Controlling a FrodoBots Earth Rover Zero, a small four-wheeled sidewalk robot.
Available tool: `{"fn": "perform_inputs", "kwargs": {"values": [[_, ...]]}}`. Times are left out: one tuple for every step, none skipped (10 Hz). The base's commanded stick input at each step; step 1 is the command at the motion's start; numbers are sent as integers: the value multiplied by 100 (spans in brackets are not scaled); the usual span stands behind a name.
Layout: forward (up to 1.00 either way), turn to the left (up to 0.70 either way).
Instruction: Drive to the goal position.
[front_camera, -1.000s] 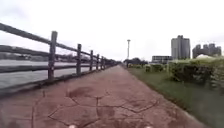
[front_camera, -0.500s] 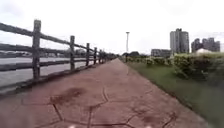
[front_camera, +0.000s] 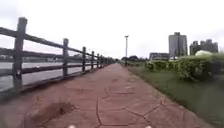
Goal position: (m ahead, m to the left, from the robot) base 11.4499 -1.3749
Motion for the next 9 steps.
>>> {"fn": "perform_inputs", "kwargs": {"values": [[100,0],[100,0],[100,0],[100,0],[100,0],[100,0],[100,0],[100,-29],[100,-40]]}}
